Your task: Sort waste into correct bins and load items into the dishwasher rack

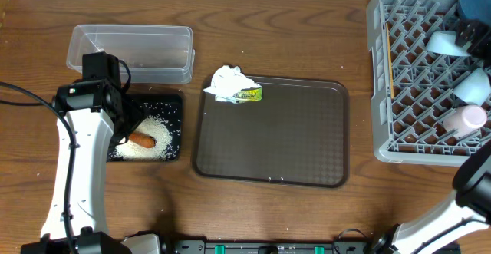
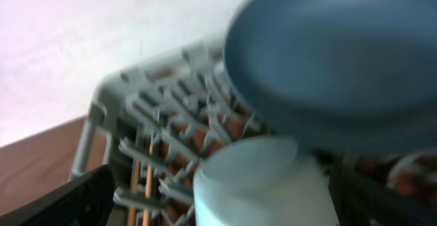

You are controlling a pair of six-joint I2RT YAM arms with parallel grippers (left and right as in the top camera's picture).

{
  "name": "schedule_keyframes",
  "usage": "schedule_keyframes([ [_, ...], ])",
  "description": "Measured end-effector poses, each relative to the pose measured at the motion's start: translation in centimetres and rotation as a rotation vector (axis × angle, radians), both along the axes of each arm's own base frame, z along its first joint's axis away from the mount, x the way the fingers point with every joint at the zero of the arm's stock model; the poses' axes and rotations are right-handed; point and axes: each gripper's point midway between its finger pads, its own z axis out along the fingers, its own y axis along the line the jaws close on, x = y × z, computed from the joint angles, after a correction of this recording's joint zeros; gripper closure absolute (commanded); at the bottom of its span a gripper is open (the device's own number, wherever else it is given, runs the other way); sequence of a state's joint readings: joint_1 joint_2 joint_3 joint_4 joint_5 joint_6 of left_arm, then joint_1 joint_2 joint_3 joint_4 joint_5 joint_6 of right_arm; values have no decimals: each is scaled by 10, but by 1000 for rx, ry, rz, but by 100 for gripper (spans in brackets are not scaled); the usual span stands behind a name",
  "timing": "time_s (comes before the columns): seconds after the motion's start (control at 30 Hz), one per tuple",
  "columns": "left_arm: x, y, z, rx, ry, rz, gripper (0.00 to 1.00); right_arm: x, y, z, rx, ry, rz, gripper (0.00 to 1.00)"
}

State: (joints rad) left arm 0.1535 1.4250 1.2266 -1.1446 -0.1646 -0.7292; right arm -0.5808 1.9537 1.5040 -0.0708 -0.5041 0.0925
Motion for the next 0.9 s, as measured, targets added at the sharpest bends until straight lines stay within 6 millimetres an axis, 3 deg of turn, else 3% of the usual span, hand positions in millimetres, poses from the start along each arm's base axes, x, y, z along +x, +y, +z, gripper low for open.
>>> schedule_keyframes([
  [0.13,0,0,0,0,0,0,1,-8,-2,50,-109,-39,-71,1],
  [0.23,0,0,0,0,0,0,1,-16,2,62,-128,-21,-85,1],
  [0.43,0,0,0,0,0,0,1,-20,3,55,-147,14,-78,1],
  [0.6,0,0,0,0,0,0,1,-21,0,43,-281,126,-122,1],
  [0.8,0,0,0,0,0,0,1,6,10,55,-403,255,-109,1],
  [0.9,0,0,0,0,0,0,1,17,1,60,-435,313,-128,1],
])
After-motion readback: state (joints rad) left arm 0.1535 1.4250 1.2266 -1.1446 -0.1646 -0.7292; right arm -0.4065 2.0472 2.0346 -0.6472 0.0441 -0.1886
